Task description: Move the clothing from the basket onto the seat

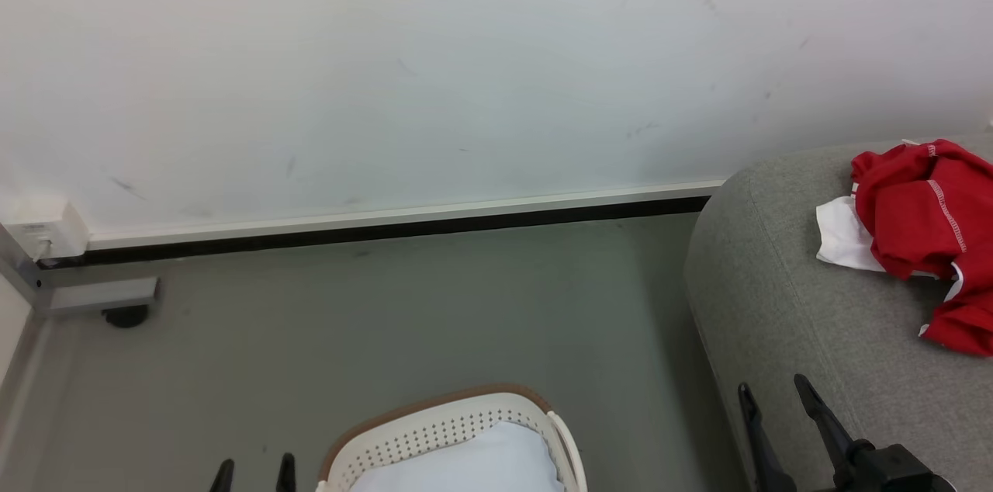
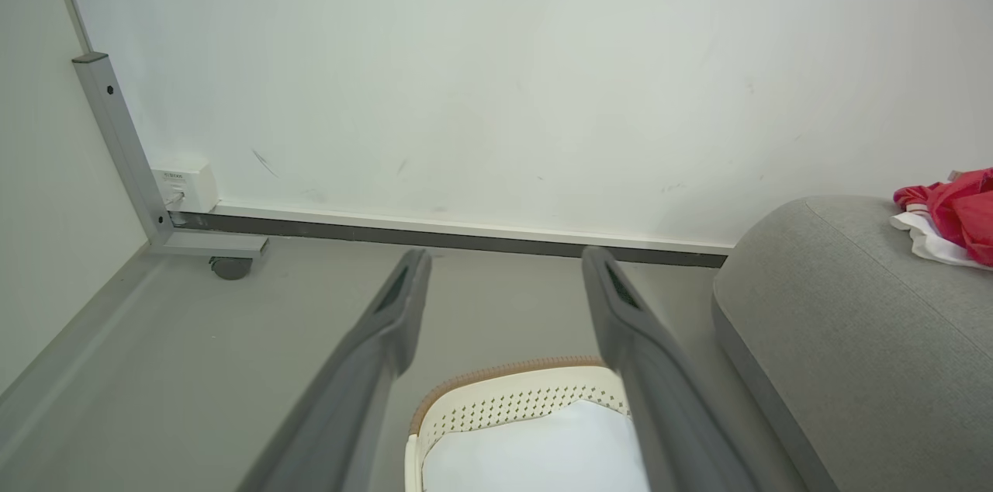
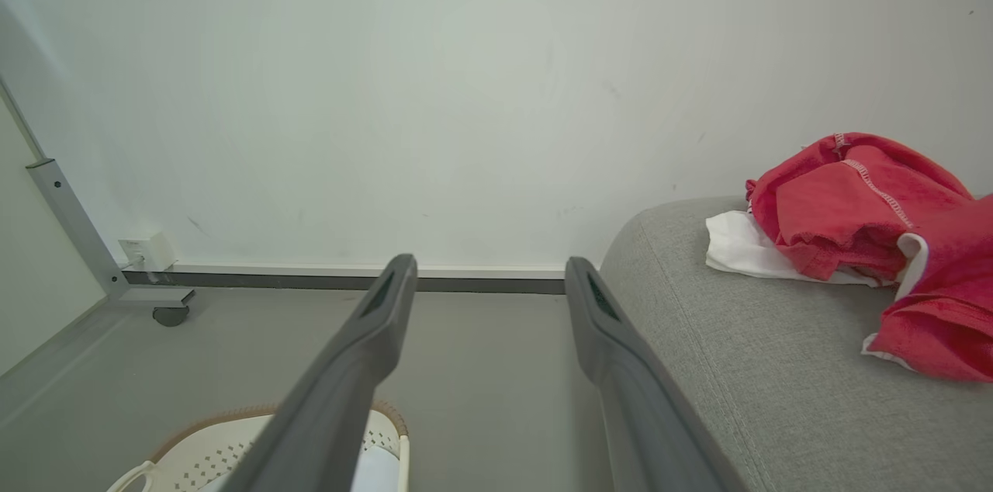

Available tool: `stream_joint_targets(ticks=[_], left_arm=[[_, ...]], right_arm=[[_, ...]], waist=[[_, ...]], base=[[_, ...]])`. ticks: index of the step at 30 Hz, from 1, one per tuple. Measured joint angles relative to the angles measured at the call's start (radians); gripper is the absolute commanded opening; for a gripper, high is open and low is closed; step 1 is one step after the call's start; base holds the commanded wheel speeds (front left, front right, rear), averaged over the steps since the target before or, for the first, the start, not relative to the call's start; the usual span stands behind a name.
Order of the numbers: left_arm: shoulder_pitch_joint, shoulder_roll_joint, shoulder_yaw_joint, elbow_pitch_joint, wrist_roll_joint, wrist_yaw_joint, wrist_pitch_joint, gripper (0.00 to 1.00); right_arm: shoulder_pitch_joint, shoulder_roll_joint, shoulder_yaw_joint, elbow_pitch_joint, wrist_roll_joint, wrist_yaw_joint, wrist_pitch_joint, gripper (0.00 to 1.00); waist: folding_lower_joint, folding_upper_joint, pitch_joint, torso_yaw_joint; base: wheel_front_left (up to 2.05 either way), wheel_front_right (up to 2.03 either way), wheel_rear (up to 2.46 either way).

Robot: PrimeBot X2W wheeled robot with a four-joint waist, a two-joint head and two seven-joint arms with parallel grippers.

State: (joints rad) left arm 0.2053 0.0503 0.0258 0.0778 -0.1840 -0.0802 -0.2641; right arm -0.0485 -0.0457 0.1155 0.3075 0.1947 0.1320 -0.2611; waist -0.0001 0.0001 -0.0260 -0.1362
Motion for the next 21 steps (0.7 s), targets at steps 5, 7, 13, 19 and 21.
stream_joint_targets(ticks=[5, 7, 13, 19, 21], left_arm=[[-0.001, 0.0, 0.005, 0.0, 0.004, -0.002, 0.0, 1.0], [-0.002, -0.001, 0.004, 0.0, 0.004, -0.002, 0.0, 1.0], [-0.003, -0.001, 0.001, 0.002, -0.003, -0.002, 0.0, 1.0], [0.001, -0.003, -0.004, 0.019, -0.011, -0.003, 0.0, 0.0], [0.003, -0.007, -0.007, 0.038, -0.012, -0.003, 0.002, 0.0]], right_arm=[[-0.001, 0.0, 0.005, 0.003, 0.005, 0.0, 0.0, 1.0], [-0.003, 0.0, 0.006, 0.005, 0.007, 0.0, 0.0, 1.0], [-0.006, 0.0, 0.007, 0.006, 0.01, 0.0, 0.0, 1.0], [0.003, 0.002, 0.007, 0.02, 0.01, 0.0, 0.0, 0.0], [0.019, 0.005, 0.008, 0.035, 0.01, 0.0, 0.001, 0.0]], waist=[[0.0001, -0.0001, 0.002, 0.002], [0.0001, 0.0, 0.004, 0.001], [0.0001, 0.0, 0.006, -0.001], [0.0001, -0.0001, 0.005, 0.0], [0.0001, 0.0, 0.005, 0.0]], base=[[0.0, 0.0, 0.0], [0.0, 0.0, 0.0], [0.0, 0.0, 0.0], [0.0, 0.0, 0.0], [0.0, 0.0, 0.0]])
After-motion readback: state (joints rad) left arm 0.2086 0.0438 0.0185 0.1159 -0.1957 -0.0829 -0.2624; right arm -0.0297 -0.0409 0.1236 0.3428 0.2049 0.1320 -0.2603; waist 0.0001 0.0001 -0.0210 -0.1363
